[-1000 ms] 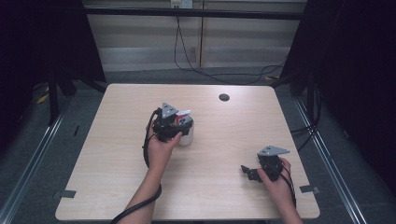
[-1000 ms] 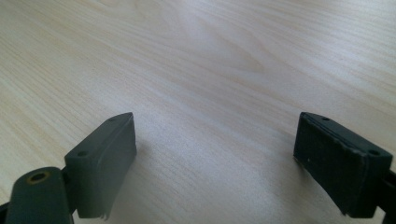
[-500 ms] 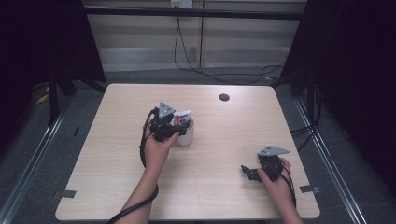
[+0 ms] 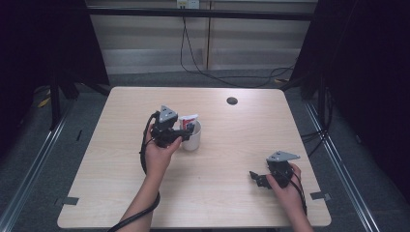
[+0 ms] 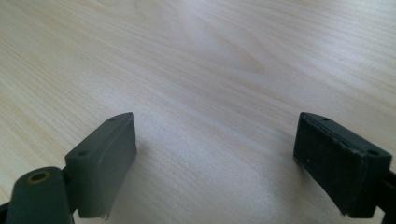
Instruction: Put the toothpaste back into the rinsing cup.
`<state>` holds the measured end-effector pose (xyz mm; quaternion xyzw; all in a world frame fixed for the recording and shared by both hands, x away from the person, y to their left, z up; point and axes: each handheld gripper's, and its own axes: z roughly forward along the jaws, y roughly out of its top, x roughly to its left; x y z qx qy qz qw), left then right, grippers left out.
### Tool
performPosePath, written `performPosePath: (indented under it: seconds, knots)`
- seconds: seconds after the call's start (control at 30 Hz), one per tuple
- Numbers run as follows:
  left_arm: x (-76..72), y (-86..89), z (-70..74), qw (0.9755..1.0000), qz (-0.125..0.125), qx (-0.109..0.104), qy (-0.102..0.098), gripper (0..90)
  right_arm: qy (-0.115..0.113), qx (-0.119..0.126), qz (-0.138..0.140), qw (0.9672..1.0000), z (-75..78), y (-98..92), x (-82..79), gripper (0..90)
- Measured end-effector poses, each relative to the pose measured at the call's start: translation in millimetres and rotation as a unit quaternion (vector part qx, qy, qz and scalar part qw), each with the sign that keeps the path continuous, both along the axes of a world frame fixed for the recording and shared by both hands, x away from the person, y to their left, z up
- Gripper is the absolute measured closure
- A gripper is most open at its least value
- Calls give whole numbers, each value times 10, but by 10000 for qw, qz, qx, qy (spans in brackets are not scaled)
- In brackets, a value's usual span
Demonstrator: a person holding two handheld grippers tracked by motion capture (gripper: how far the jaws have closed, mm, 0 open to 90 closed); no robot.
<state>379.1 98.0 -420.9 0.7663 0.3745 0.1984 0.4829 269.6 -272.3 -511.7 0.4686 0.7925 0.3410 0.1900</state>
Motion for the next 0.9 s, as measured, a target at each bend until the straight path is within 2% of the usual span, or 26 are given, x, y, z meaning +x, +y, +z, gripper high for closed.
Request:
performPosePath:
  seconds: [0.53, 0.7, 0.9]
  knots:
    - [-58, 139, -2, 9999, -79, -72, 128, 258, 0, -6, -4, 10000, 0, -1, -1, 127]
    - [-108, 209, 3, 9999, -128, -19, 102, 256, 4, -8, -35, 10000, 1, 2, -10, 128]
    - [-140, 295, -6, 9999, -91, -65, 107, 257, -10, -3, -37, 10000, 0, 1, -18, 128]
